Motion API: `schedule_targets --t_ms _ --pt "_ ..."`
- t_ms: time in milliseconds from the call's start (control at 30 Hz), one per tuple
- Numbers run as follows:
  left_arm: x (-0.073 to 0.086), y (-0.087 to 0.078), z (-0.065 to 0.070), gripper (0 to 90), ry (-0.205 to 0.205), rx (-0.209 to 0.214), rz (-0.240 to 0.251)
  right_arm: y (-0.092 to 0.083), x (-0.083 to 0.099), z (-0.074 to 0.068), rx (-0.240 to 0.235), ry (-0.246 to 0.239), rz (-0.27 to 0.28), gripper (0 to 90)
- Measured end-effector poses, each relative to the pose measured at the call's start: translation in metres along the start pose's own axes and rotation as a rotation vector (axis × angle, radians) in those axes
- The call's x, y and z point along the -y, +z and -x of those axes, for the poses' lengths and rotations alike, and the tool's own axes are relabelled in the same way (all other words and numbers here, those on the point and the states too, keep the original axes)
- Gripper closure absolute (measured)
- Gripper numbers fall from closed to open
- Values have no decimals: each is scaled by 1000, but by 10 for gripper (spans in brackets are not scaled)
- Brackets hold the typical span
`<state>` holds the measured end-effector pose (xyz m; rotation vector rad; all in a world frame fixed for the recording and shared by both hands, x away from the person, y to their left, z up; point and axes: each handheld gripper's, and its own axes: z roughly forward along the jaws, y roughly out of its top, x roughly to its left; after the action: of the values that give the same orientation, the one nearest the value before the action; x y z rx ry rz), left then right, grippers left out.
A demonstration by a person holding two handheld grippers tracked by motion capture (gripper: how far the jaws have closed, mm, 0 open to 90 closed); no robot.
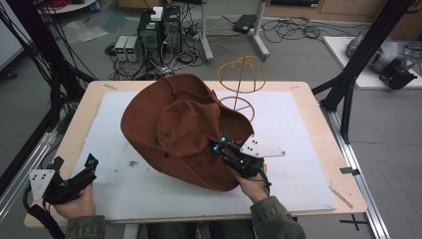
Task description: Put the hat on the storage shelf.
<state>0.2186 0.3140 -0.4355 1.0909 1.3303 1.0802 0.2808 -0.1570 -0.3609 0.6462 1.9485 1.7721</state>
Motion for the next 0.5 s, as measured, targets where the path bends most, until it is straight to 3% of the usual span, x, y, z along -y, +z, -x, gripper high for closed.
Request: schedule_targets --t_ms 200,333,433,467,500 --pt "0 0 1 24 -2 2 -1 -21 -41 12 60 -17 78 865" --pt "0 0 1 24 -2 2 1 -29 -57 22 99 -26 99 864" --pt "0 0 0 24 -2 1 2 -38 -75 40 155 -24 116 863" --pt "0 0 0 24 -1 1 0 -38 -75 40 155 -24 116 863" --pt "0 0 0 24 -1 0 2 -42 -85 50 188 -34 124 863"
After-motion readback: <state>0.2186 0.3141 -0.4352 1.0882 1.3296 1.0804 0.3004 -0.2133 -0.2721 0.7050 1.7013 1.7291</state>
